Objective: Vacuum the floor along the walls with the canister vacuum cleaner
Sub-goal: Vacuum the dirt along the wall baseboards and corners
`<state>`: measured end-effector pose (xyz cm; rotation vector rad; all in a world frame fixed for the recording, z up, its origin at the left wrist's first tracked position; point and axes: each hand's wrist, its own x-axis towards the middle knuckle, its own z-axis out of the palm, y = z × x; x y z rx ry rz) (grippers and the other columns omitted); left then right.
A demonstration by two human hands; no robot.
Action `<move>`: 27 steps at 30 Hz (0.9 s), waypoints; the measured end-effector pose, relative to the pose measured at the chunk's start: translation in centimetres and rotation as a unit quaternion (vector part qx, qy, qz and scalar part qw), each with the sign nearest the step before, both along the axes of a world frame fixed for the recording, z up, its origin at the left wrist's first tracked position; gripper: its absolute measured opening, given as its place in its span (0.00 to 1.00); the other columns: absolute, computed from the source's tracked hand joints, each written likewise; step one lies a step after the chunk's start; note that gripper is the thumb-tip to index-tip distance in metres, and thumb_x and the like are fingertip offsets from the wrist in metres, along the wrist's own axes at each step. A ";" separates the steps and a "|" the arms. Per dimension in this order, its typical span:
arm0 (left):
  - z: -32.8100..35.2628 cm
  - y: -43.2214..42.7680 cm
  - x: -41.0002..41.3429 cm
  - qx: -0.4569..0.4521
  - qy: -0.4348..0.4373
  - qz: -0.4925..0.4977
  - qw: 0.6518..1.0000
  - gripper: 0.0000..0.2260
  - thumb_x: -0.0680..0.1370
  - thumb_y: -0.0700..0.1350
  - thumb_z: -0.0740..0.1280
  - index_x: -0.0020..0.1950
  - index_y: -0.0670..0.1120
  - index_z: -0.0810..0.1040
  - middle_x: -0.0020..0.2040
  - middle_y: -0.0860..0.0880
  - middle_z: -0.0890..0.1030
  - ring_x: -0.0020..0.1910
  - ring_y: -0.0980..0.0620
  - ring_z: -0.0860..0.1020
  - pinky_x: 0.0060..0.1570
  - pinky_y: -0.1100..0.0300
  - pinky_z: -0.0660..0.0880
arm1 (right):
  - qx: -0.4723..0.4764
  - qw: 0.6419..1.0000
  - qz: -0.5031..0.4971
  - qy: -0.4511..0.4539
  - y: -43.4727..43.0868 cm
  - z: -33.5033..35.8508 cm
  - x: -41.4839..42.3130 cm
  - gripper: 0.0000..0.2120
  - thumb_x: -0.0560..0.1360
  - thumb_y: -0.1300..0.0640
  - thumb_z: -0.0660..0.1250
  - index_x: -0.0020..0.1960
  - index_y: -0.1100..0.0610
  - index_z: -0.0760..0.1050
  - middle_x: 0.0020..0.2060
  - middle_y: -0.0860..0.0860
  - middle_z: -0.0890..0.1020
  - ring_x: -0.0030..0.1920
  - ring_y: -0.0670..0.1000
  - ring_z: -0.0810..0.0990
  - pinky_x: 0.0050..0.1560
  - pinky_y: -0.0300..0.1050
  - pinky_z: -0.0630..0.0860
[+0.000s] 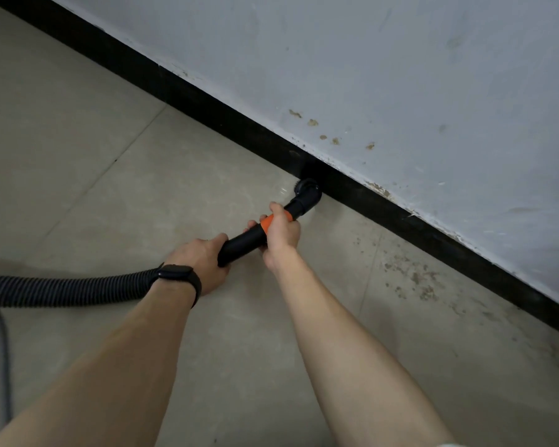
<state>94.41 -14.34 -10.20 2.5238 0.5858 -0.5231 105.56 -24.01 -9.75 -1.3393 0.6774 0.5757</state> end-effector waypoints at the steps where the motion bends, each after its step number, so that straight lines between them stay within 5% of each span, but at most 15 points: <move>1: 0.0 0.0 -0.2 -0.014 0.003 0.005 1.000 0.09 0.76 0.50 0.64 0.55 0.54 0.70 0.38 0.50 0.75 0.38 0.45 0.76 0.37 0.56 0.74 | -0.003 1.000 0.003 -0.003 0.1 -0.1 -0.2 0.18 0.80 0.58 0.68 0.66 0.64 0.69 0.33 0.54 0.76 0.27 0.54 0.80 0.43 0.57 0.84; 10: 0.7 -0.6 -3.4 -0.011 0.051 -0.144 0.988 0.09 0.76 0.51 0.65 0.55 0.56 0.70 0.42 0.52 0.75 0.41 0.46 0.77 0.38 0.58 0.69 | -0.031 0.989 -0.141 0.013 -3.6 -1.0 -7.0 0.15 0.81 0.57 0.69 0.63 0.61 0.68 0.34 0.55 0.75 0.26 0.54 0.80 0.37 0.50 0.82; 15: 0.7 -3.1 -3.4 -0.007 0.044 -0.252 0.967 0.08 0.78 0.54 0.62 0.55 0.56 0.69 0.48 0.51 0.80 0.47 0.45 0.80 0.44 0.54 0.75 | -0.049 0.976 -0.213 0.010 -7.8 -0.7 -9.5 0.13 0.81 0.57 0.68 0.60 0.60 0.68 0.36 0.55 0.76 0.29 0.55 0.81 0.37 0.48 0.80; 27: -0.3 -7.9 -0.7 0.030 0.023 -0.308 0.951 0.12 0.78 0.56 0.61 0.59 0.55 0.68 0.50 0.49 0.81 0.47 0.44 0.80 0.43 0.54 0.74 | -0.031 0.976 -0.215 0.005 -13.0 -0.7 -6.9 0.13 0.80 0.58 0.69 0.60 0.59 0.70 0.33 0.53 0.76 0.27 0.55 0.79 0.43 0.55 0.81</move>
